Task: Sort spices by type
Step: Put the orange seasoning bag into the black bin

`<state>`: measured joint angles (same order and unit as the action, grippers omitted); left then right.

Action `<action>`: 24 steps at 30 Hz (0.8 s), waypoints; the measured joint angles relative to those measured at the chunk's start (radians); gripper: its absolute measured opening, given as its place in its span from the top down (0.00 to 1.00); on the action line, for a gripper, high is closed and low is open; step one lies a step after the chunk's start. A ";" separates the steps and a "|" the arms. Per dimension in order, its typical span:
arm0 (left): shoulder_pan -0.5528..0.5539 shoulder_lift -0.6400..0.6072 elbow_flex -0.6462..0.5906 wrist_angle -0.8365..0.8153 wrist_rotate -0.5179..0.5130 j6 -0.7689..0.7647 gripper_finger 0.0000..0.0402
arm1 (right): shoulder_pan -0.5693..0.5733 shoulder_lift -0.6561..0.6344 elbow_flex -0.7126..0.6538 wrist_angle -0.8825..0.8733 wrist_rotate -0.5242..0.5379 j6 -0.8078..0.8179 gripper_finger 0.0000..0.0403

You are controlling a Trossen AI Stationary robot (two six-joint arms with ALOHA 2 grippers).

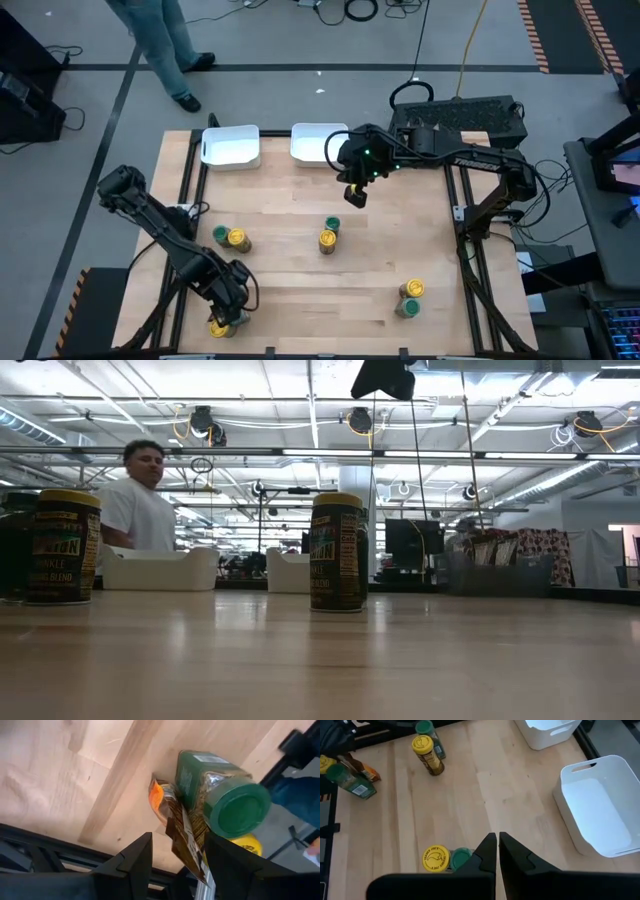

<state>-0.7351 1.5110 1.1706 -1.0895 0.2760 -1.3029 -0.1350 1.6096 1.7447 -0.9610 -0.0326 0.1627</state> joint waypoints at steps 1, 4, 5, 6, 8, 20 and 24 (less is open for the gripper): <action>-0.004 0.008 0.000 0.000 0.000 0.000 0.55 | 0.002 0.000 0.000 -0.003 0.000 0.000 1.00; -0.017 0.036 0.000 0.013 0.002 0.007 0.55 | 0.006 0.000 0.000 -0.009 0.000 -0.001 1.00; -0.021 0.044 0.000 0.015 0.002 0.009 0.55 | 0.006 0.000 0.000 -0.009 0.000 -0.002 1.00; -0.022 0.050 0.000 0.015 0.002 0.014 0.55 | 0.006 0.000 0.000 -0.009 0.000 -0.002 1.00; -0.027 0.060 0.000 0.019 0.002 0.026 0.55 | 0.006 0.000 0.000 -0.010 0.000 -0.002 1.00; -0.027 0.064 0.000 0.003 -0.027 0.039 0.88 | 0.006 0.000 0.000 -0.013 0.000 -0.010 1.00; -0.027 0.064 0.000 -0.040 -0.028 0.065 0.98 | 0.006 0.000 0.000 -0.013 0.000 -0.015 1.00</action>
<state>-0.7616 1.5753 1.1706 -1.1293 0.2481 -1.2381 -0.1287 1.6096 1.7447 -0.9745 -0.0321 0.1482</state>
